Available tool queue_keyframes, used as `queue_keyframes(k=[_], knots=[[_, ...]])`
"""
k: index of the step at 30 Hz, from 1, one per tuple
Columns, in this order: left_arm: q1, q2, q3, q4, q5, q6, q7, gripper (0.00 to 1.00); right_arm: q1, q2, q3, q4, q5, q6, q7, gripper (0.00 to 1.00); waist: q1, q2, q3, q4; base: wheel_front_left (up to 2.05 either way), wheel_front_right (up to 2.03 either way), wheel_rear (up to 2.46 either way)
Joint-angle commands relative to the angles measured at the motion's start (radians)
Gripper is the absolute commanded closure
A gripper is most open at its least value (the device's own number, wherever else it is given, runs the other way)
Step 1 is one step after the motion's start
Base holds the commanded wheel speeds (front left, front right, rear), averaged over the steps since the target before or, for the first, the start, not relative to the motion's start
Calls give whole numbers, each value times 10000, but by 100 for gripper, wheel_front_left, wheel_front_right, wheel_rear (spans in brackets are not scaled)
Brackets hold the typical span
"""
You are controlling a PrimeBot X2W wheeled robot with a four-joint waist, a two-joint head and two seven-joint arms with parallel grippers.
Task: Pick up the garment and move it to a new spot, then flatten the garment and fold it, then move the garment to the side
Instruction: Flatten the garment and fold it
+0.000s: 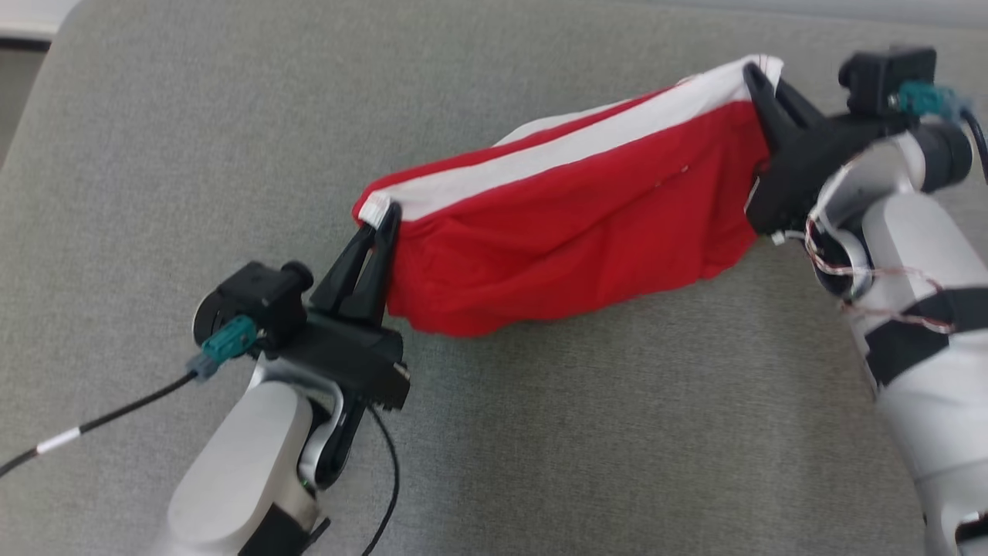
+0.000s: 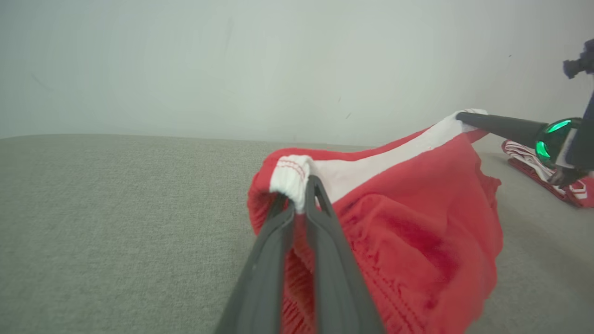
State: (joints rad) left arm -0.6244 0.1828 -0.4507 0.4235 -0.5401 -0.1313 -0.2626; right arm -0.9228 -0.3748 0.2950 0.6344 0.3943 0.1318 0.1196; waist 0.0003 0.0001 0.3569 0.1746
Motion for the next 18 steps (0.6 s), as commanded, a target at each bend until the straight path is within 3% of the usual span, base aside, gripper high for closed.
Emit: queue_keyframes(k=[1, 10, 11, 12, 13, 18], knots=[[-297, -84, -28, 109, -32, 13, -27, 100, -413, 127, 194, 404, -89, -29, -94, 100, -3, -1, 423, 275, 0, 0, 0], [-979, -293, -96, 679, 8, 14, -27, 100, -1873, 388, 672, 2424, -385, -29, -532, 100, -3, -1, 887, 408, 0, 0, 0], [-1006, -299, -97, 702, 32, 14, -27, 87, -1977, 415, 729, 2581, -415, -29, -628, 88, -3, -1, 905, 405, 0, 0, 0], [-1021, -296, -78, 716, 79, 14, -27, 24, -2075, 446, 797, 2730, -424, -29, -734, 17, -3, -1, 916, 398, 0, 0, 0], [-1014, -301, -57, 734, 119, 14, -27, 0, -2136, 480, 862, 2873, -395, -29, -811, 0, -3, -1, 908, 387, 0, 0, 0], [-695, -288, 105, 581, 334, 14, -27, 0, -2223, 535, 1256, 3310, -87, -29, -1297, 0, -3, -1, 668, 276, 0, 0, 0]])
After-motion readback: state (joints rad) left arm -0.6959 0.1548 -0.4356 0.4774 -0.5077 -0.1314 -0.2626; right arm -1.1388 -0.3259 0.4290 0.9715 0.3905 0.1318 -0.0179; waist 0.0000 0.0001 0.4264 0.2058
